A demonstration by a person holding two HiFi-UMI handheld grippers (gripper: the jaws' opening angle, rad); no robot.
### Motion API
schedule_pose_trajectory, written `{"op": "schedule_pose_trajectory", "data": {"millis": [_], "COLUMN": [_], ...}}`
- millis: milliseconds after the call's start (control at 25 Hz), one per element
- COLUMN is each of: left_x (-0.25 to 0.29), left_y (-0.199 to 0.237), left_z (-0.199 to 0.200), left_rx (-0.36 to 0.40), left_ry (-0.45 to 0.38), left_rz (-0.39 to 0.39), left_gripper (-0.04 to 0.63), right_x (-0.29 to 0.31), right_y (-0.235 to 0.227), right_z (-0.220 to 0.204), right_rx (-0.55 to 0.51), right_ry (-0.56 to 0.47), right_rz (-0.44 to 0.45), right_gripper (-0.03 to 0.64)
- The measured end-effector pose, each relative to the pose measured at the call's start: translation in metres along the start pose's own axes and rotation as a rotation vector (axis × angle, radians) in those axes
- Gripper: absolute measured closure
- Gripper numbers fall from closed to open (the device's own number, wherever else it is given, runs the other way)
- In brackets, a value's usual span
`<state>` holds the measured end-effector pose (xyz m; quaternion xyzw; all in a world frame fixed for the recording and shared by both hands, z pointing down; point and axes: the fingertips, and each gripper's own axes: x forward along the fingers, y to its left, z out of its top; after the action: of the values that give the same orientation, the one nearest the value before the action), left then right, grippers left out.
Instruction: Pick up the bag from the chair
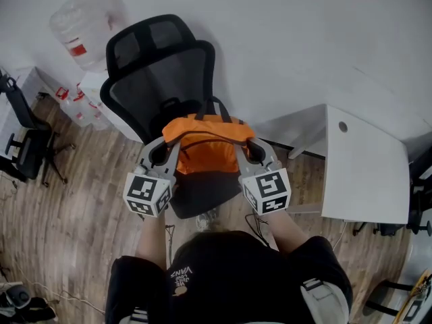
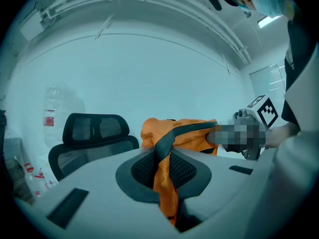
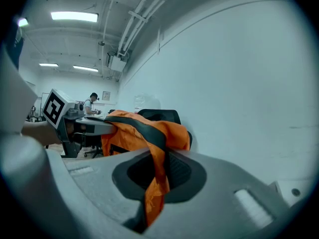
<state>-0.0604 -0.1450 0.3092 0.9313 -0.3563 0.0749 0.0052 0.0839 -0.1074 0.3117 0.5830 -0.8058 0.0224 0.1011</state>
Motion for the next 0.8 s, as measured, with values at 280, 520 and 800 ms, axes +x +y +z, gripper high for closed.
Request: {"op": "schedule_pose_trajectory", "data": {"millis": [280,520,800], "left_x": [-0.010,-0.019,-0.032], "left_y": [-0.006,-0.013,-0.017], "left_z": [0.018,0.032,0.043], "left_rx": [0.022,0.038,0.054], "left_ry": [-0.037,-0.060,-0.074], "left_rz": [-0.001,-0.006,-0.007], "left_gripper": [0.555,0.555,0.555], "right_x": [-0.013,-0.024,-0.033], "right_y": [0.001,0.003,0.010], "right_z": [0.019,0.032,0.042], "right_rx": [-0.007,-0.016,-0.022], "right_ry": [-0.051,-0.072,-0.094], "right_rz": [-0.007,-0.014,-0.014], "right_gripper": [0.600,0.600,0.600]}}
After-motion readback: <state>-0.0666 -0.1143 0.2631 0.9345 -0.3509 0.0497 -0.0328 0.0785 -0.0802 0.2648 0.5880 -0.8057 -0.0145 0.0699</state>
